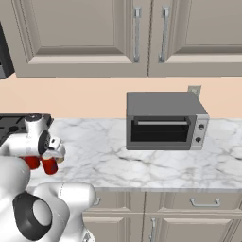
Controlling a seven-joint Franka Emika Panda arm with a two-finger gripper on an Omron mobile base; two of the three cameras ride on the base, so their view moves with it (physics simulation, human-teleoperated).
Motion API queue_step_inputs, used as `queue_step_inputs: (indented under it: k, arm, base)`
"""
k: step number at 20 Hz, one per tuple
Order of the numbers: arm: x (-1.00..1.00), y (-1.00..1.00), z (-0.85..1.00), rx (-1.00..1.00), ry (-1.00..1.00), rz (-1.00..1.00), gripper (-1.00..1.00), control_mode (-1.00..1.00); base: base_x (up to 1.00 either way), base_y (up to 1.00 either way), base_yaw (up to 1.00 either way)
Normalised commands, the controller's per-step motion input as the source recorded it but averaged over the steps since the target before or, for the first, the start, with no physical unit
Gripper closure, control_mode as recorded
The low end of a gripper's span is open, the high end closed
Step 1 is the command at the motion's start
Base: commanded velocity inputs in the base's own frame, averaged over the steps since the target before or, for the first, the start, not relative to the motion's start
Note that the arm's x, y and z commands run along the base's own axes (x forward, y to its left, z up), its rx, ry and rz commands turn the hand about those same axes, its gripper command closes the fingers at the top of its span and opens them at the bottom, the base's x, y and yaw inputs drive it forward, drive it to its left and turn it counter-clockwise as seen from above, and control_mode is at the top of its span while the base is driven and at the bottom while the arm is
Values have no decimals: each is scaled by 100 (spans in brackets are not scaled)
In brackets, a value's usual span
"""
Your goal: Four empty soda cans are scattered around the kitchen. Gather all the cans and cluster them next to the stove for recycling.
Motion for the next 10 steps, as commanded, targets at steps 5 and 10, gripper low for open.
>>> queue_step_inputs:
  k: [5,10]
  arm:
    - [-30,0,42,0,-15,0,-100,-100]
    - [-77,-15,23,1,-8,0,-100,-100]
  base:
    - [0,0,0]
    - [0,0,0]
